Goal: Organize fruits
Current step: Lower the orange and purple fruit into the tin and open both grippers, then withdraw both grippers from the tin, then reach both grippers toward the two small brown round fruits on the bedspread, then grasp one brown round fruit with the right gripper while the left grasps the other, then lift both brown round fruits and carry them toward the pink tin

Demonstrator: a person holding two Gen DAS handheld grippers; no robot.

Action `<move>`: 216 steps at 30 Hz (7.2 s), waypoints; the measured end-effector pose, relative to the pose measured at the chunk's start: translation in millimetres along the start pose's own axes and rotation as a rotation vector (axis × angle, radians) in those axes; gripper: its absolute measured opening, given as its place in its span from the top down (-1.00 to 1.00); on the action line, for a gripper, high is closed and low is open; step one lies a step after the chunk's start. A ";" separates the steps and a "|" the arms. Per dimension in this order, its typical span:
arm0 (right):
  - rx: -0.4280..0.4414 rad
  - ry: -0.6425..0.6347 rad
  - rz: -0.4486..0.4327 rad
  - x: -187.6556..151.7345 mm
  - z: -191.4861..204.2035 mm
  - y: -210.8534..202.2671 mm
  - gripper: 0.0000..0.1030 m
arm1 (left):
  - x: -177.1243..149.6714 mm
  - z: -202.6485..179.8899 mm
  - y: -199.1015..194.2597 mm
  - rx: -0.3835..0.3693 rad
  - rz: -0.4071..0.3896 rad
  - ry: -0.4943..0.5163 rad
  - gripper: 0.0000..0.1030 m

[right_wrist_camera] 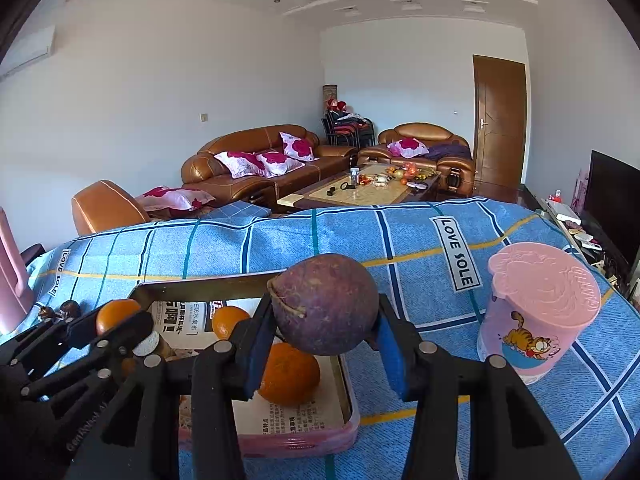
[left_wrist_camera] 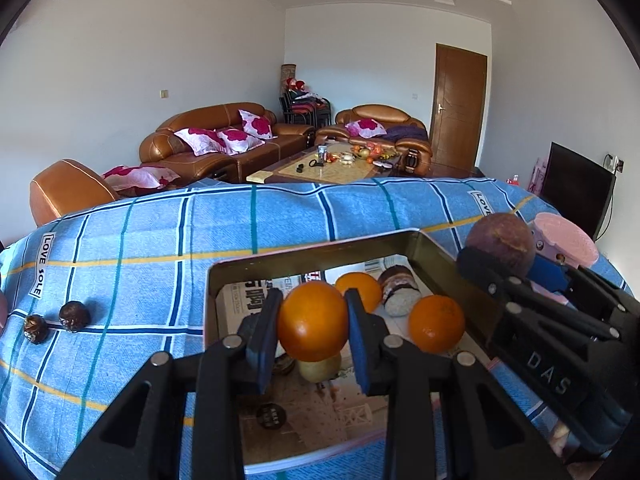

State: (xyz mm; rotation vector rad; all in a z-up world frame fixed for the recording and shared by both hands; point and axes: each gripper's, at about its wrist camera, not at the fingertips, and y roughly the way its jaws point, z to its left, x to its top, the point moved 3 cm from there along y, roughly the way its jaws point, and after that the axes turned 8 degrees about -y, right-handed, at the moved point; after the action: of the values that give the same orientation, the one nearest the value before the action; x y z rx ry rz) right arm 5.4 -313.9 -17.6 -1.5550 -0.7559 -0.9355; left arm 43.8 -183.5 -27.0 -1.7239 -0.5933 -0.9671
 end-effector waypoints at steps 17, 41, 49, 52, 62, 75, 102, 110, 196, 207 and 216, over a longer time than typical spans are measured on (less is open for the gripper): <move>0.163 0.001 0.103 -10.6 22.0 16.0 0.01 | -5.1 19.8 16.3 0.021 0.108 -0.063 0.37; 0.221 0.172 -0.024 0.0 -5.2 -3.4 -0.23 | 2.3 8.7 -12.4 0.101 -0.070 0.025 -1.00; 0.012 0.110 -0.168 7.9 -10.4 -26.3 -0.32 | 10.4 13.9 -26.4 0.213 -0.197 0.049 -1.00; -0.063 0.100 -0.239 9.4 -13.6 -36.1 -0.59 | 11.0 17.4 -26.0 0.228 -0.196 0.041 -1.00; -0.086 0.123 -0.227 7.5 -19.5 -29.6 -0.74 | 7.6 21.3 -23.5 0.242 -0.157 0.021 -1.00; -0.153 0.146 -0.212 -0.5 -15.9 -39.1 -0.73 | 0.1 47.1 -33.0 0.236 -0.133 -0.029 -1.00; -0.044 0.048 -0.143 7.0 114.0 -32.6 -0.74 | 2.0 152.2 -49.9 0.349 -0.101 -0.051 -0.99; 0.031 0.013 -0.119 13.2 161.0 -21.4 -0.74 | 4.6 202.2 -47.4 0.398 -0.060 -0.126 -0.99; 0.315 -0.051 0.228 3.8 264.6 43.0 0.23 | 10.1 312.7 38.8 0.338 0.315 -0.244 -0.77; 0.297 -0.061 0.209 5.7 270.9 41.2 0.23 | 9.7 293.9 33.7 0.273 0.295 -0.167 0.13; 0.282 -0.066 0.096 10.1 266.9 20.6 0.23 | 20.1 302.4 -4.6 0.349 0.086 -0.222 0.13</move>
State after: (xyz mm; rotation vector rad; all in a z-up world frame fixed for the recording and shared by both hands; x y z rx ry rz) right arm 72.5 -55.4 -37.6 -1.3662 -0.8155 -0.6780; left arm 149.3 99.4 -53.1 -1.5361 -0.7761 -0.5750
